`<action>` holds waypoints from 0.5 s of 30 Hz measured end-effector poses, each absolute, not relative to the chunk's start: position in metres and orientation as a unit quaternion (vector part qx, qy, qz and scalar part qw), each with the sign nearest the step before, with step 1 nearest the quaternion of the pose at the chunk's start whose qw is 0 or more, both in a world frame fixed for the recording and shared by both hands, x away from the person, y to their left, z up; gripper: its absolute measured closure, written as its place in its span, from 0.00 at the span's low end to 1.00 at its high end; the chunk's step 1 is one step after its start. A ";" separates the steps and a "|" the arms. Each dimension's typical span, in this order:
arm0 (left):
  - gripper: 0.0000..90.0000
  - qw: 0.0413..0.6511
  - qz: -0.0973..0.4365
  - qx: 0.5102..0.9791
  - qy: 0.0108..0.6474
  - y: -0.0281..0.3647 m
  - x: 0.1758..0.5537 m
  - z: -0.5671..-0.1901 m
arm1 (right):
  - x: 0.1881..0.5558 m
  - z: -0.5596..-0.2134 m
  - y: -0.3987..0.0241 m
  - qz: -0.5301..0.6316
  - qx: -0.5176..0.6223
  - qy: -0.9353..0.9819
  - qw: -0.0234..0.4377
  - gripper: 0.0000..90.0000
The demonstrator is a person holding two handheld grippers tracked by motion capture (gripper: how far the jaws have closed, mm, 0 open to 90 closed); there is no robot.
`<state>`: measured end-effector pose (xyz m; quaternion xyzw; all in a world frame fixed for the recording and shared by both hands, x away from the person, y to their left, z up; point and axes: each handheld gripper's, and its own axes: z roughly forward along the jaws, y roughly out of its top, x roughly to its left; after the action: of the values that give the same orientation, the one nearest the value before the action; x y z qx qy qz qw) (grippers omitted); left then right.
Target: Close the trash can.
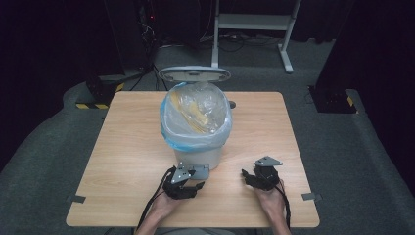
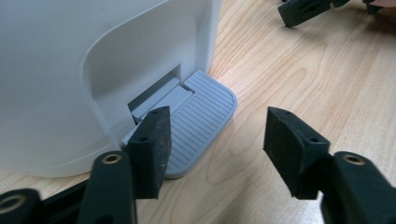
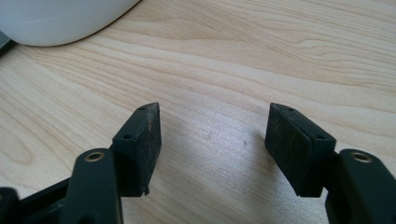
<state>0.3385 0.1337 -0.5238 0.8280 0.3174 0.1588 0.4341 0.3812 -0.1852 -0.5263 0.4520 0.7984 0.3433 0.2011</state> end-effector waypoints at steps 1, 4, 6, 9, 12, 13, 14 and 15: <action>0.43 0.434 0.159 0.828 0.317 0.134 0.338 -0.524 | 0.381 -0.526 -0.185 0.343 0.452 0.798 0.201 0.39; 0.41 0.442 0.157 0.821 0.325 0.139 0.333 -0.523 | 0.381 -0.526 -0.185 0.341 0.455 0.797 0.202 0.37; 0.39 0.448 0.158 0.815 0.331 0.142 0.330 -0.523 | 0.381 -0.526 -0.185 0.340 0.457 0.797 0.202 0.36; 0.34 0.447 0.162 0.807 0.349 0.152 0.324 -0.522 | 0.381 -0.527 -0.185 0.338 0.463 0.794 0.204 0.33; 0.31 0.447 0.167 0.794 0.377 0.170 0.320 -0.523 | 0.381 -0.527 -0.185 0.336 0.466 0.792 0.205 0.32; 0.31 0.437 0.177 0.786 0.398 0.185 0.319 -0.522 | 0.381 -0.527 -0.185 0.336 0.467 0.792 0.206 0.31; 0.30 0.432 0.181 0.783 0.409 0.192 0.320 -0.522 | 0.381 -0.527 -0.185 0.336 0.467 0.792 0.206 0.31; 0.30 0.432 0.181 0.783 0.409 0.192 0.320 -0.522 | 0.381 -0.527 -0.185 0.336 0.467 0.792 0.206 0.31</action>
<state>0.3195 0.1918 -0.5218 0.7830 0.4088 0.1815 0.4323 0.3814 -0.1846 -0.5266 0.4673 0.7917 0.3355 0.2056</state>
